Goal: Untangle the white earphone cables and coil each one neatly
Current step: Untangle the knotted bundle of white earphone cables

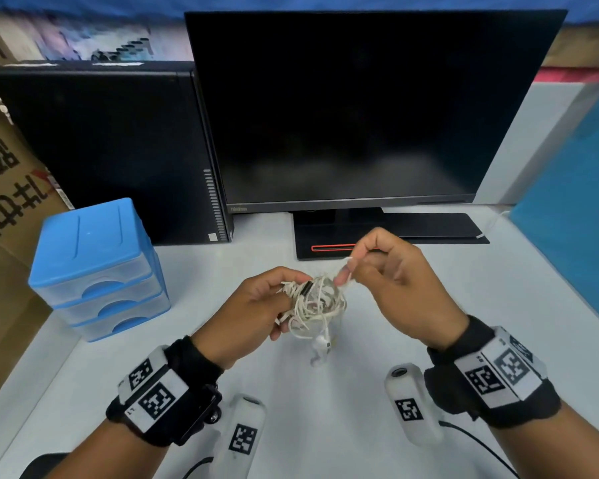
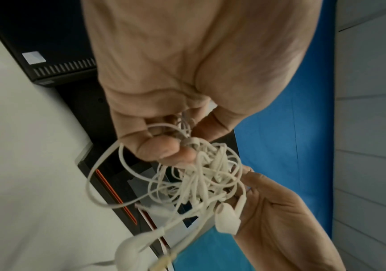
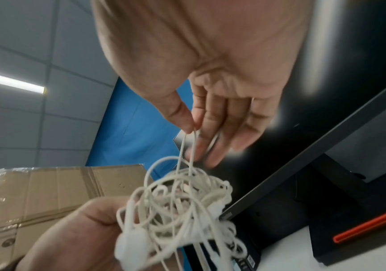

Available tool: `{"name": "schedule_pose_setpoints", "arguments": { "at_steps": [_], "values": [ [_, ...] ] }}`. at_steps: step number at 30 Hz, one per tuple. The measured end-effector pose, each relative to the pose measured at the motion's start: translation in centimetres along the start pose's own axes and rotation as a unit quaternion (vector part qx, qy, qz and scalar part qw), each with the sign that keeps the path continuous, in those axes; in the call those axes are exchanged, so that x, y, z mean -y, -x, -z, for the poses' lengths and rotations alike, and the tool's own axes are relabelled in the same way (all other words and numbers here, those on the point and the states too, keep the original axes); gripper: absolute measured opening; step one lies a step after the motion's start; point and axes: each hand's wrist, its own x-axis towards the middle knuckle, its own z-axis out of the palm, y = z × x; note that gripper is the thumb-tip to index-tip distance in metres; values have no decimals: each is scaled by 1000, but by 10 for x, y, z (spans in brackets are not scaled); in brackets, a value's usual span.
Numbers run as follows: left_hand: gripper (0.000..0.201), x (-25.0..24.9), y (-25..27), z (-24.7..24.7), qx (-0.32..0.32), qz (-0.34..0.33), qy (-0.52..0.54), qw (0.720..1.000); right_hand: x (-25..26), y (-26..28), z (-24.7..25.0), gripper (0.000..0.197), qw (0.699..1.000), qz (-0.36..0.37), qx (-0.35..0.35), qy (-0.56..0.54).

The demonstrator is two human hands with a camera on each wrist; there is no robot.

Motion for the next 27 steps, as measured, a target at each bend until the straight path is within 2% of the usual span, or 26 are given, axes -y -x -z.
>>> {"name": "schedule_pose_setpoints", "arguments": {
  "at_steps": [2, 4, 5, 7, 8, 9, 10, 11, 12, 14, 16, 20, 22, 24, 27],
  "values": [
    [34, 1, 0, 1, -10, 13, -12, 1000, 2, 0, 3, 9, 1000, -4, 18, -19],
    [33, 0, -1, 4, -13, 17, -14, 1000, 0, 1, 5, 17, 999, 25, 5, 34],
    [35, 1, -1, 5, -14, 20, -15, 1000, -1, 1, 6, 22, 994, 58, -22, 96],
    [37, 1, -1, 6, -12, 27, -18, 999, -1, 0, 7, 23, 966, 124, -121, 191],
    [37, 1, 0, 6, -8, 26, -20, 999, 1, -1, 9, 19, 959, 131, -168, 187],
    [36, 1, 0, 5, -5, 22, -22, 1000, 3, -3, 12, 15, 964, 113, -188, 150],
    [35, 1, 0, 4, -5, 17, -27, 999, 4, -5, 17, 13, 976, 78, -173, 105],
    [34, 0, 0, 4, -10, 10, -32, 999, 3, -6, 21, 12, 990, 33, -114, 74],
    [36, -1, 0, 3, -21, 2, -34, 999, 4, -6, 25, 11, 997, -10, -26, 73],
    [43, -2, 0, 3, -40, -19, -29, 999, 4, -3, 30, 16, 986, -67, 120, 92],
    [45, -5, 0, 2, -53, -45, -29, 997, 5, -1, 29, 26, 976, -91, 173, 94],
    [46, -7, 0, 4, -91, -90, -31, 991, 8, 2, 27, 44, 960, -129, 246, 49],
    [47, -7, 0, 5, -102, -104, -30, 989, 10, 2, 25, 46, 954, -148, 260, 6],
    [51, -8, 0, 5, -102, -115, -22, 988, 10, 1, 21, 34, 962, -150, 228, -4],
    [58, -8, 1, 2, -91, -125, 11, 988, 5, 0, 11, 8, 981, -128, 145, -6]
  ]
}}
